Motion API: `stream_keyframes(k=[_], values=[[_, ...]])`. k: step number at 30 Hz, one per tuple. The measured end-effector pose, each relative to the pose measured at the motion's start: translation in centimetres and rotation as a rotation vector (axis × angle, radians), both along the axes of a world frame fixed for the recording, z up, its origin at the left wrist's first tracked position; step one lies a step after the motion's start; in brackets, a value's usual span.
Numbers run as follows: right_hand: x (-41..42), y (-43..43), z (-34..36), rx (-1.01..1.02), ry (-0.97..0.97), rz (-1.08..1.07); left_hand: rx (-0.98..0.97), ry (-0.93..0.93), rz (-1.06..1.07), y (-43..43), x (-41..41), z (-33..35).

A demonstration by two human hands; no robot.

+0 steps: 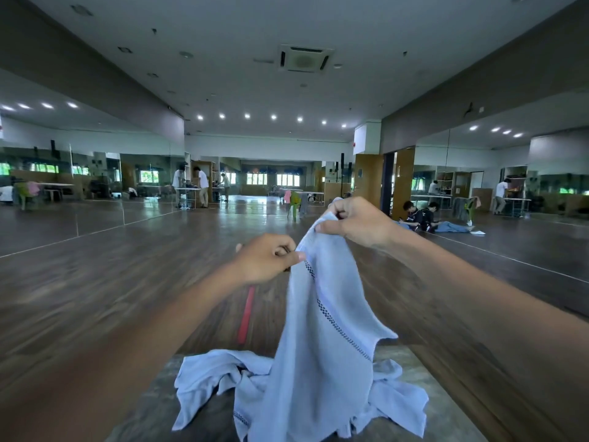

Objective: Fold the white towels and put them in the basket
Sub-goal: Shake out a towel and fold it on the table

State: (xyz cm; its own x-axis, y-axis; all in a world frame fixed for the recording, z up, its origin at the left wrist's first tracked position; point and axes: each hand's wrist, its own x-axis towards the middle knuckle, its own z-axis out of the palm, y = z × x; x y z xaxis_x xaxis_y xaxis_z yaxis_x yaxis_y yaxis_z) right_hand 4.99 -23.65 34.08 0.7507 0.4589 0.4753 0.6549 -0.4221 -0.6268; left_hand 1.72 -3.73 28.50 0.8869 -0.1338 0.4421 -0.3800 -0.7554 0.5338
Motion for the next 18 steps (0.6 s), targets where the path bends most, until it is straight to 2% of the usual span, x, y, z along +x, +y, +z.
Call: stream_keyframes(k=[8, 15, 18], values=[[-0.7, -0.8, -0.2, 0.035, 0.007, 0.045, -0.280, 0.031, -0.130, -1.7, -1.7, 0.8], [-0.5, -2.0, -1.5, -0.002, 0.070, 0.060, -0.300, -0.009, -0.141, -2.5, -2.4, 1.2], [-0.8, -2.4, -2.2, -0.129, 0.208, 0.109, -0.315, -0.074, -0.126, -2.3, -2.8, 2.1]])
